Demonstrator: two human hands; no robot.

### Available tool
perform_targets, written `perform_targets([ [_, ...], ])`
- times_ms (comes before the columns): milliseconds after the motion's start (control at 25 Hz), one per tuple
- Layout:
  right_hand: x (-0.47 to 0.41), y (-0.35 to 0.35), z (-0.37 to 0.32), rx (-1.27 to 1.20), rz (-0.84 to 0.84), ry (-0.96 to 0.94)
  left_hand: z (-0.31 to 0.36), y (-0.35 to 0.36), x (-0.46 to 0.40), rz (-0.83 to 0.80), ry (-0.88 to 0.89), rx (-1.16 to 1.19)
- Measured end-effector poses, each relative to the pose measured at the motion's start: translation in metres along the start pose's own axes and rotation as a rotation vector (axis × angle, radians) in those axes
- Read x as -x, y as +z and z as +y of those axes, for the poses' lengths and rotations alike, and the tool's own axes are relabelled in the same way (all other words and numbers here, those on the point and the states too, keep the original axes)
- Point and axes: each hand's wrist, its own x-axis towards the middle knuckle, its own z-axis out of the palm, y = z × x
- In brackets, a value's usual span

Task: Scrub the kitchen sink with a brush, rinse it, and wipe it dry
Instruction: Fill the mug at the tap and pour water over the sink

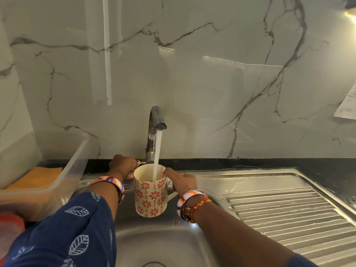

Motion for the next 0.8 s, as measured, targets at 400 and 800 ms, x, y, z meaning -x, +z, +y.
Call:
perform_targets([
  [400,0.0023,-0.0016,0.0015,0.014,-0.004,0.009,0.0051,-0.0022,0.01,0.0,-0.012,0.093],
  [800,-0.0033,-0.002,0.0053,0.003,-0.008,-0.004,-0.0021,-0.0048,0.0089,-0.016,-0.026,0.148],
])
